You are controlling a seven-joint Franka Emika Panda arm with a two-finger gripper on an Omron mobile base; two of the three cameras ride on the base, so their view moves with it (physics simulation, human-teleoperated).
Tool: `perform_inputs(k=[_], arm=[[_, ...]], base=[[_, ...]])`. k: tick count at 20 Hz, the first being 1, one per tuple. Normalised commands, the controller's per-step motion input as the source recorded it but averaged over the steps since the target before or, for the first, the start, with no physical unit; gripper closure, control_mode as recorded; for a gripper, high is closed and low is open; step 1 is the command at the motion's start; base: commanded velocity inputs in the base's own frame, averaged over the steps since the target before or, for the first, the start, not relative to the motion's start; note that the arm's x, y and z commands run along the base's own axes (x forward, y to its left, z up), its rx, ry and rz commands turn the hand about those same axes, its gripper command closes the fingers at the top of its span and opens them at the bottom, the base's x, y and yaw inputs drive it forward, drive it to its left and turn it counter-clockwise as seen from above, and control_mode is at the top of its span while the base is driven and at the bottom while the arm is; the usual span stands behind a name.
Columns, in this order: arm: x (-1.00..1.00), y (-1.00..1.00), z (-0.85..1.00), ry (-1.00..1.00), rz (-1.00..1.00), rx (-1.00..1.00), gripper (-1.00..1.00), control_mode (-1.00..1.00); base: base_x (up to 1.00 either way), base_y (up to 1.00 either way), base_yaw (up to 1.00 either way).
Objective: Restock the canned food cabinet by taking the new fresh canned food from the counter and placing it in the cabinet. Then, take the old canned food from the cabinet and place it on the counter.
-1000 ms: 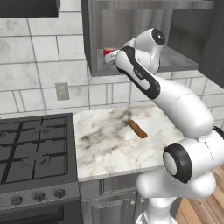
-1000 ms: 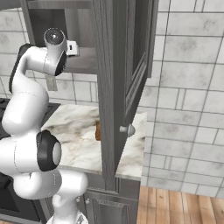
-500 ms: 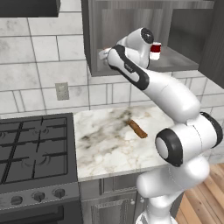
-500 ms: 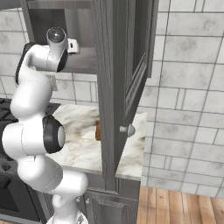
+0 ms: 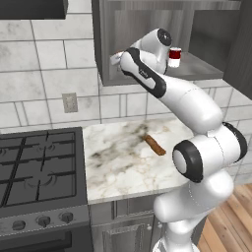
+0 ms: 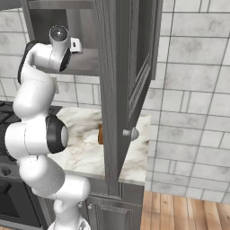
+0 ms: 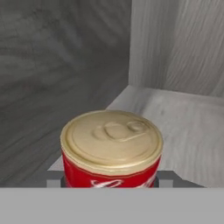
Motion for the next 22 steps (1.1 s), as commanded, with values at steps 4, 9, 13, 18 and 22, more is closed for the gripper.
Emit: perform_inputs(k=[4,9,13,18,22], arm=[[-0.12,-0.01,0.00,0.00,0.00,0.00,1.00,-1.00],[-0.82,-0.27,0.09,-0.05,0.00,0.02,1.00,-1.00],[-1.00,-0.57,0.35,-0.16,0.00,0.06,1.00,-1.00],[-1.00,-0.63,0.23,-0.10,0.00,0.05,1.00,-1.00],[-1.00,-0.33,-0.29,0.02,0.00,-0.03,1.00,-1.00]], base=[[0.00,0.00,0.00],[0.00,0.00,0.00],[0.00,0.00,0.00],[0.00,0.00,0.00],[0.00,0.00,0.00]])
